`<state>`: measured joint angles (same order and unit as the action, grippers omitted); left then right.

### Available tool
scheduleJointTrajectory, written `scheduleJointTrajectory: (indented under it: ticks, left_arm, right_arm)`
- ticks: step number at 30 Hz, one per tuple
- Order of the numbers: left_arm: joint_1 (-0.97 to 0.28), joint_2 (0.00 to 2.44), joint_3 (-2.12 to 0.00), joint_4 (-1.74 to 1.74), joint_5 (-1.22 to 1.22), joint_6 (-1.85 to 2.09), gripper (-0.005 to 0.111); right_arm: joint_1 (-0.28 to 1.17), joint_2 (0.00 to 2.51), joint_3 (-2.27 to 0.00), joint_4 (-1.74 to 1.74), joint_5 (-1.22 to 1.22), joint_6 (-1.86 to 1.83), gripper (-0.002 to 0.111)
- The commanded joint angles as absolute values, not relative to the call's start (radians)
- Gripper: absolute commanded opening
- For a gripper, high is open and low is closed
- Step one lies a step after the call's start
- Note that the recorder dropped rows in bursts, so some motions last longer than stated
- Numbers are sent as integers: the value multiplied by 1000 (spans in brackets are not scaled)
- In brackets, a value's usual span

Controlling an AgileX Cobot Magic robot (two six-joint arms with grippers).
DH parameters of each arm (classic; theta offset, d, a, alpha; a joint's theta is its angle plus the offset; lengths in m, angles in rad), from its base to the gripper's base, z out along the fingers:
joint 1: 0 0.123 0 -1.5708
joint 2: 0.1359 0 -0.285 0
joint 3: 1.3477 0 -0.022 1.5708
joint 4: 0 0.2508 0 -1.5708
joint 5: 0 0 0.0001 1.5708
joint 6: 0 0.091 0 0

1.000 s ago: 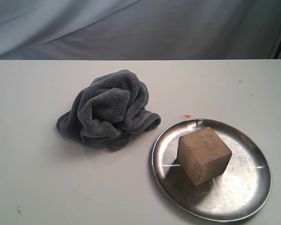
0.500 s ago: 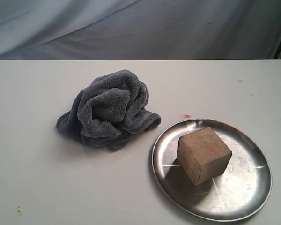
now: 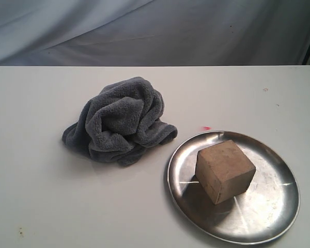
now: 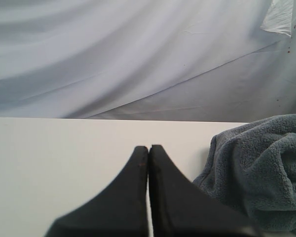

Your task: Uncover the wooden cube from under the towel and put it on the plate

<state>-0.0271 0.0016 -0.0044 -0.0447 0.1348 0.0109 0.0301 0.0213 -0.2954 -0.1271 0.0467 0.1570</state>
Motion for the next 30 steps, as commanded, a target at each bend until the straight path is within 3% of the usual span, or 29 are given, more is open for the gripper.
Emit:
scheduleJointTrajectory:
  ticks: [1, 14, 20, 30]
  left_arm:
    - [-28, 0, 0, -44, 133, 9, 1]
    - [-28, 0, 0, -44, 133, 10, 1]
    - [-28, 0, 0, -44, 133, 10, 1]
    - [-28, 0, 0, -44, 133, 9, 1]
  right_arm:
    - [25, 0, -289, -99, 119, 154, 0]
    - [39, 0, -281, -94, 192, 139, 0]
    - [39, 0, -169, -75, 223, 124, 0]
    - [39, 0, -13, 62, 34, 131, 0]
